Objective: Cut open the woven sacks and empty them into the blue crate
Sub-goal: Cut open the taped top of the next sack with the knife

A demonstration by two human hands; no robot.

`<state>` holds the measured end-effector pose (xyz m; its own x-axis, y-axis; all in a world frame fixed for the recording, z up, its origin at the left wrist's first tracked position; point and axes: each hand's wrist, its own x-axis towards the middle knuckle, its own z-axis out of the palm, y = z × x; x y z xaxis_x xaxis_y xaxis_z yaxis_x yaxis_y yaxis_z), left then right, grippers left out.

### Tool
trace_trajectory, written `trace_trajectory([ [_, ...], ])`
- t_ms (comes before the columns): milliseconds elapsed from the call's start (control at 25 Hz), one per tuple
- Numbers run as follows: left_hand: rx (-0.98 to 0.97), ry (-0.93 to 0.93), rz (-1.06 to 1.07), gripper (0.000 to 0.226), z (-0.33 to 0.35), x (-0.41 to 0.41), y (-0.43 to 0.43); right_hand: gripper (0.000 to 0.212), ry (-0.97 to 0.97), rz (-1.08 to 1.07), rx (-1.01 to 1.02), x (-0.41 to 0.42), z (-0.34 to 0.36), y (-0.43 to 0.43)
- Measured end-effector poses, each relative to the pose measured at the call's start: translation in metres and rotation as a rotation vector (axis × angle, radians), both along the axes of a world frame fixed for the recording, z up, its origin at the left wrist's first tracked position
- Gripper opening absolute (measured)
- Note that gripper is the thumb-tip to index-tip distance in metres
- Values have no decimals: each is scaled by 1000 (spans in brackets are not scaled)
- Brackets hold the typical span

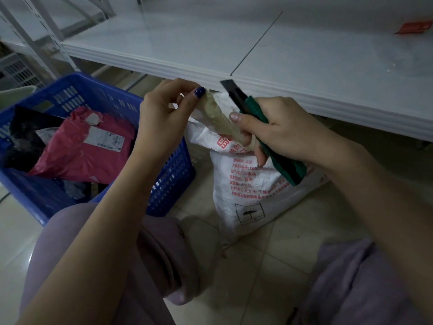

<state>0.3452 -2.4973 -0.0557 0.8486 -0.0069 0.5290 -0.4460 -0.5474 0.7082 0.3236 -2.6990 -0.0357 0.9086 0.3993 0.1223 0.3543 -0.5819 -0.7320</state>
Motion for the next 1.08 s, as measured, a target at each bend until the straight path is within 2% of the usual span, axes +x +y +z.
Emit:
trace_trajectory([
  [120,-27,13,-16,9,1,-2,-2,35,24,50,-58,0,-1,0],
  [640,-2,13,-80,9,3,-6,-3,33,6,48,-33,4,-4,1],
  [840,88,-13,-117,8,3,-7,-1,32,62,34,-71,7,-6,2],
  [1080,237,-102,-14,14,-5,-8,-5,38,82,29,-221,4,-15,13],
])
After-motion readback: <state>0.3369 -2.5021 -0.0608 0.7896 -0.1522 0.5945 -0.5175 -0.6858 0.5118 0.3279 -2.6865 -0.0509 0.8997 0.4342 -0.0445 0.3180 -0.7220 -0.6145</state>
